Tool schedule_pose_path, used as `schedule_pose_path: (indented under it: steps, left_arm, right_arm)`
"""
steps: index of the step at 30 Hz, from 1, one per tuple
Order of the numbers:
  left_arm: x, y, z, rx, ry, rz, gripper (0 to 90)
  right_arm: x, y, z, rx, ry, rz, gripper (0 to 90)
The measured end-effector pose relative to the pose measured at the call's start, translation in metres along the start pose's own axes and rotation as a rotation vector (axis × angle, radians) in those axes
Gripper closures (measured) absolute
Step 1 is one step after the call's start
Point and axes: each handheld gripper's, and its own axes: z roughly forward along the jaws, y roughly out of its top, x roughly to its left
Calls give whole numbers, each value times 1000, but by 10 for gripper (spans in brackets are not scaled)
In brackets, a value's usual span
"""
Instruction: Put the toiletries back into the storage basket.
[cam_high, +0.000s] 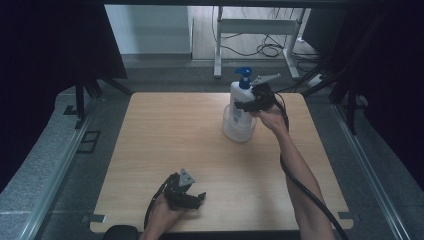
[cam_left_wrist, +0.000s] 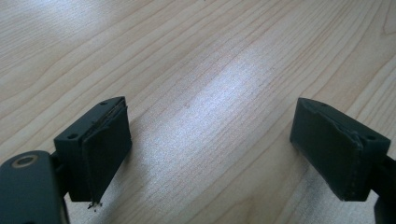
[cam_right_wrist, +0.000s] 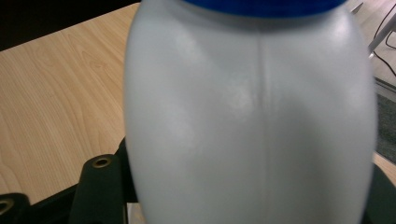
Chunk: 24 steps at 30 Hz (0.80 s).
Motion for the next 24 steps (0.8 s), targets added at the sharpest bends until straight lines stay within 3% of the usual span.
schedule_pose_path:
  steps: [24]
  left_arm:
    - [0,1,0,3,2,-1,117]
  right_arm:
    - [1,-22,16,3,7,8,374]
